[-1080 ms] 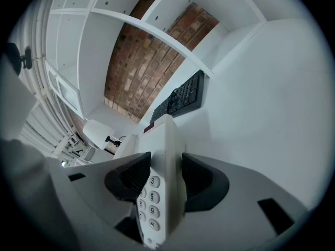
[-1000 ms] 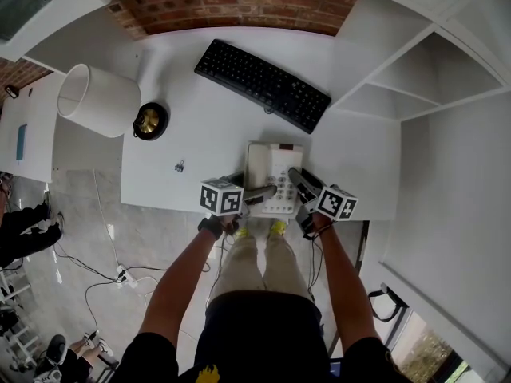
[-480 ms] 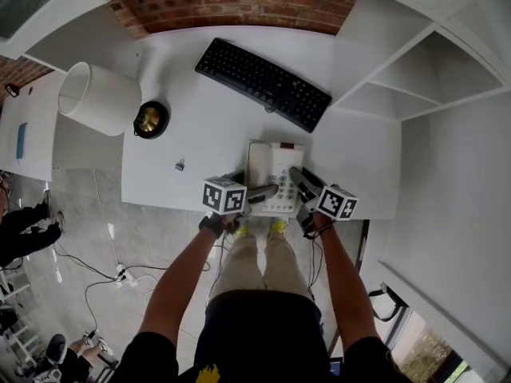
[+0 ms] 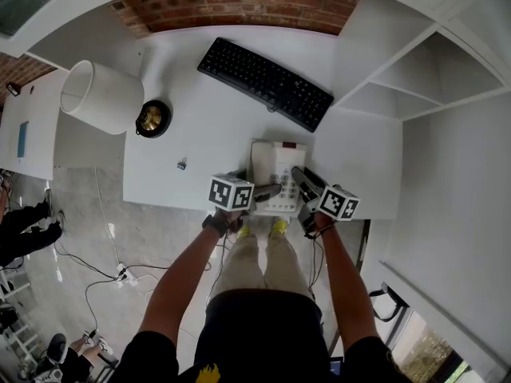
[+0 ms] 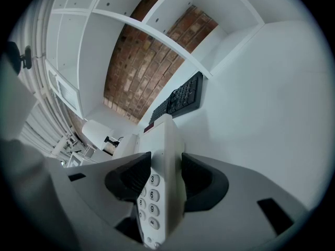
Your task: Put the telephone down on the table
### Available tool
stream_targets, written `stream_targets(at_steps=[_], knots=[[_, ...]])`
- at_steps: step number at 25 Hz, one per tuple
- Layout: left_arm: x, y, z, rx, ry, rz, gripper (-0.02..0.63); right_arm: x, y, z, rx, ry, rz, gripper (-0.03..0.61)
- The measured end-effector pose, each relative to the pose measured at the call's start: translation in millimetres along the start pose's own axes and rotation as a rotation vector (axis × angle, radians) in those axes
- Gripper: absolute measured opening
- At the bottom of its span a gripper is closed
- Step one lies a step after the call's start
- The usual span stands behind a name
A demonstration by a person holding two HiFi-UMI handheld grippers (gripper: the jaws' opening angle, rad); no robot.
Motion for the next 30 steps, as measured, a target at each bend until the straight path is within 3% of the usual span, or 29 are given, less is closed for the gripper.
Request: stream_targets(at_steps=[11, 21, 30], knots=[[0.1, 0.6, -5.6, 0.000, -0.116, -0.022, 0.482, 0.6, 0.6, -0.3, 0.017, 0.011, 0.001, 0.170], [6.4, 5.8, -9.0, -0.072, -0.051, -0.015, 0.446, 0.9, 2.5, -1.2, 0.012, 0.009, 0.002, 0.166], [12.7, 6.7, -10.8, -0.057, -0.024, -0.004, 0.446, 1.4, 3.2, -2.2, 0.013, 0.014, 0.004, 0.166]])
Point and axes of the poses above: the fingertips, and each gripper's own axes: x backward along the fingers, z to its right, y out of its underside, the point moved 3 cm from there along x, backward along the fingers
